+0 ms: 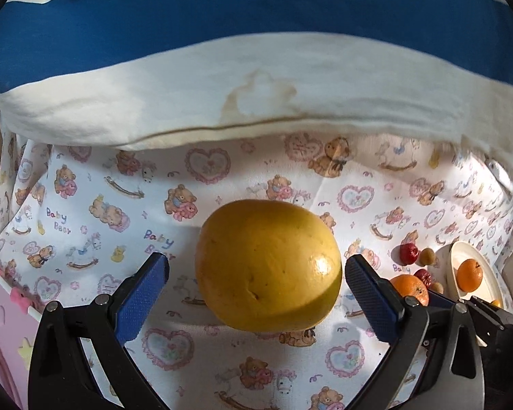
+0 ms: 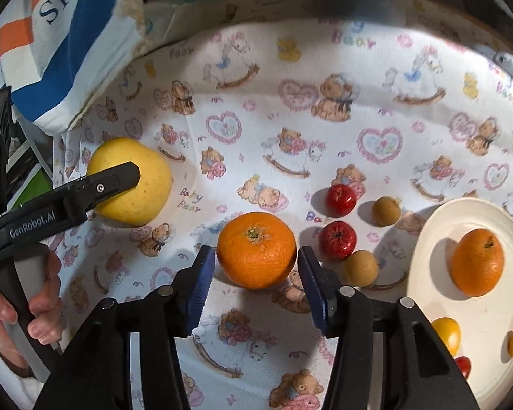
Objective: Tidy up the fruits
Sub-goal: 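Close the left tool on the yellow apple while the right tool grasps the orange, then lift the yellow apple with the left tool while the right tool carries the orange over the plate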
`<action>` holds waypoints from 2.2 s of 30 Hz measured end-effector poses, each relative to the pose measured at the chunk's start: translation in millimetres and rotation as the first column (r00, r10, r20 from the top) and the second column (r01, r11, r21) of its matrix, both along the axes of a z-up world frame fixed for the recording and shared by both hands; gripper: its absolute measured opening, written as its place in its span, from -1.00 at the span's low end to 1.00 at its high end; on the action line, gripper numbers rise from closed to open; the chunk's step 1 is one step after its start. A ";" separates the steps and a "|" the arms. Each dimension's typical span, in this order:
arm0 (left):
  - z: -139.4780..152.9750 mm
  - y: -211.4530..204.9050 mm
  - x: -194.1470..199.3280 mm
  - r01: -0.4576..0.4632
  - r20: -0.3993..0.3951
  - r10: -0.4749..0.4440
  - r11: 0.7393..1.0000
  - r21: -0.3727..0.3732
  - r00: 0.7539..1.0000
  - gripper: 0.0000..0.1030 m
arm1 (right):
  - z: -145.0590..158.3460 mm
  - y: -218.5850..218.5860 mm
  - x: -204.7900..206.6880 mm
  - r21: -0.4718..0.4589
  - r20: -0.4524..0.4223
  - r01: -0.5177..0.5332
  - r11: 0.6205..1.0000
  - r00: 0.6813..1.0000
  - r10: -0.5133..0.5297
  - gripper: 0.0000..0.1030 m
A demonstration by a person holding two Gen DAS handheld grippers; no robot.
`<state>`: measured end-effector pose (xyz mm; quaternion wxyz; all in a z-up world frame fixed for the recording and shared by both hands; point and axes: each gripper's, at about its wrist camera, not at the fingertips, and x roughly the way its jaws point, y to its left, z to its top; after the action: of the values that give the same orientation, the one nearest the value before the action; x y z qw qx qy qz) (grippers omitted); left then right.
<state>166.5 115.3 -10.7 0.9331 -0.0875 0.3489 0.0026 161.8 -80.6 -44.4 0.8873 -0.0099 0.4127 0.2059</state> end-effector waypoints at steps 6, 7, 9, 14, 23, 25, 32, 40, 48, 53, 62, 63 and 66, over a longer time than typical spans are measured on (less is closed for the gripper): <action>-3.4 -4.9 1.2 0.009 -0.010 -0.009 1.000 0.023 1.000 0.99 | -8.9 1.8 6.6 -0.002 -0.059 0.001 1.000 0.998 -0.001 0.00; -4.0 -6.3 1.4 0.011 -0.011 -0.010 1.000 0.029 1.000 0.99 | -8.9 3.1 5.8 -0.010 -0.054 0.001 1.000 0.999 -0.002 -0.01; -5.5 -9.4 2.6 0.014 -0.012 -0.013 0.999 0.038 1.000 0.99 | -9.5 5.7 6.0 -0.025 -0.046 0.007 1.000 0.999 -0.008 -0.02; -11.7 -12.3 8.1 0.006 -0.039 -0.004 0.999 0.054 0.999 0.99 | -7.9 0.2 5.3 -0.033 -0.030 0.065 0.997 0.997 -0.066 -0.04; -16.6 -20.6 12.1 0.021 -0.052 -0.019 0.999 0.048 0.998 0.73 | 4.2 -3.3 -5.7 -0.048 0.050 0.082 0.995 0.996 -0.080 -0.04; -17.6 -24.0 12.0 0.020 -0.047 -0.017 0.998 0.063 0.999 0.72 | 6.8 -2.1 -8.0 -0.048 0.069 0.081 0.996 0.995 -0.078 -0.04; -5.0 -36.9 -3.7 0.004 0.025 -0.007 0.993 0.115 1.000 0.71 | 21.8 -7.2 -21.0 -0.027 0.162 0.087 0.996 0.983 -0.081 -0.04; 18.0 -52.9 -26.2 0.032 0.092 -0.041 0.995 0.099 0.995 0.71 | 48.0 -24.0 -39.1 0.030 0.271 0.117 0.993 0.955 -0.121 -0.04; 52.3 -60.4 -56.0 0.042 0.181 -0.059 0.995 0.094 0.982 0.71 | 82.4 -33.3 -60.1 0.065 0.340 0.120 0.991 0.931 -0.135 -0.04; 72.5 -62.7 -79.7 0.072 0.232 -0.094 0.992 0.102 0.968 0.72 | 95.2 -50.1 -86.8 0.021 0.398 0.114 0.993 0.911 -0.113 -0.04; 83.6 -92.1 -98.2 0.167 0.257 -0.201 0.975 0.148 0.945 0.72 | 99.8 -125.3 -117.8 0.035 0.430 0.192 0.981 0.883 -0.188 -0.04; 83.1 -97.1 -100.2 0.174 0.258 -0.209 0.973 0.155 0.943 0.72 | 98.6 -135.5 -118.8 0.037 0.436 0.210 0.977 0.876 -0.205 -0.04; 81.1 -106.5 -103.8 0.202 0.256 -0.240 0.965 0.165 0.936 0.72 | 97.0 -160.4 -115.8 0.053 0.445 0.261 0.964 0.858 -0.257 -0.04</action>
<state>62.7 8.9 70.4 0.9704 0.0168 0.2231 -0.0909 46.0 -240.9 52.7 0.9778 -0.0055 0.1955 0.0752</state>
